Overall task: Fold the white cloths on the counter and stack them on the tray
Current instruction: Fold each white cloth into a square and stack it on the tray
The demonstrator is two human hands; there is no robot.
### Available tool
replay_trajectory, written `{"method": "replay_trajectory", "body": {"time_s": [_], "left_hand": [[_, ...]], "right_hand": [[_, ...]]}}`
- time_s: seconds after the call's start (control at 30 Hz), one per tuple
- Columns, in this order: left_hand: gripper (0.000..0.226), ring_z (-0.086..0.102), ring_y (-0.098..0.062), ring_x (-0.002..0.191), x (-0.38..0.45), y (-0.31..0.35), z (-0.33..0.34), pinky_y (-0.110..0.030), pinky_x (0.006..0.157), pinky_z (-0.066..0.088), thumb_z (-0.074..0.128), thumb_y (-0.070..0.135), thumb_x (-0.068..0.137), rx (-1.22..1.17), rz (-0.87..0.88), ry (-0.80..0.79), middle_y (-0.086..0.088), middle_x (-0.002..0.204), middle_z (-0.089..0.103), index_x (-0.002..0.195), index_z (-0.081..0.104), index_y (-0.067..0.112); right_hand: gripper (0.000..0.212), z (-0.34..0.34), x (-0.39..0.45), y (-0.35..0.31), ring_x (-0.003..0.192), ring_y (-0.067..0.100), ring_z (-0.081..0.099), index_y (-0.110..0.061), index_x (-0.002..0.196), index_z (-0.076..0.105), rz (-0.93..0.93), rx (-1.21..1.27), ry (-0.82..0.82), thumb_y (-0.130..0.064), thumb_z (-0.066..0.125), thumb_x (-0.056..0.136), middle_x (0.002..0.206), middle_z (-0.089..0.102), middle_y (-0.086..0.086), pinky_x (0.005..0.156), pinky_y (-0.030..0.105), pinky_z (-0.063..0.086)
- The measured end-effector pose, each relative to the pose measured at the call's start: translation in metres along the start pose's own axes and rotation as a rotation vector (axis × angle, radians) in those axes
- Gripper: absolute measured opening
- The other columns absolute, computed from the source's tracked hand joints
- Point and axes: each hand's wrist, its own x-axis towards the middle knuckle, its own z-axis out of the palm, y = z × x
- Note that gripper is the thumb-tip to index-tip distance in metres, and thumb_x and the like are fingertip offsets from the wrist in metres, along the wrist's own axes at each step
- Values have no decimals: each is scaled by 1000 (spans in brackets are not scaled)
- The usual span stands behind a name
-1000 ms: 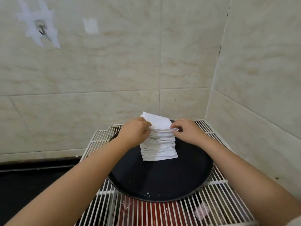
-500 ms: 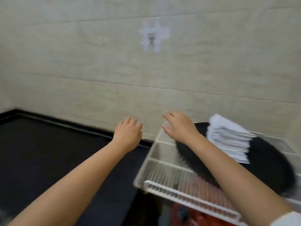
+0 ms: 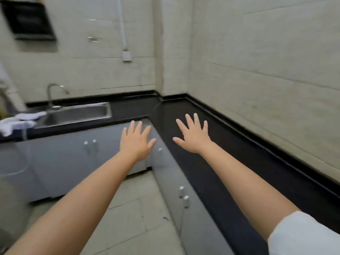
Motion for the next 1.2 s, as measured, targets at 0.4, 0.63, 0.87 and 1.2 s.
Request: {"method": "replay_trajectory", "body": {"time_s": [0.4,0.63,0.87,1.2], "left_hand": [[56,-6,-24,145,134,-281,42,-42,117,4,24,46,98,113,-437,-33,-5,158,2,148,10,24],[56,-5,-24,145,222,-424,40,-43,118,5,24,46,98,142,-618,-10,-5,158,4,148,12,23],[55,-3,-25,145,292,-576,62,-44,117,6,25,44,99,119,-731,13,-5,158,5,148,15,22],[57,-5,-23,145,363,-802,115,-41,118,5,23,45,99,65,-873,-130,-4,158,1,149,9,22]], "right_hand": [[65,64,291,-221,141,31,-21,-30,147,-2,-431,11,-78,-52,30,95,156,-15,8,112,57,-5],[65,64,458,-341,141,32,-21,-29,147,-3,-602,24,-73,-52,29,95,156,-16,8,112,58,-5],[67,98,586,-481,141,31,-22,-31,146,-4,-745,28,-100,-54,30,94,155,-17,7,113,58,-6],[66,158,751,-658,142,32,-17,-30,147,-1,-789,6,-180,-51,32,95,156,-14,7,112,57,-3]]}}
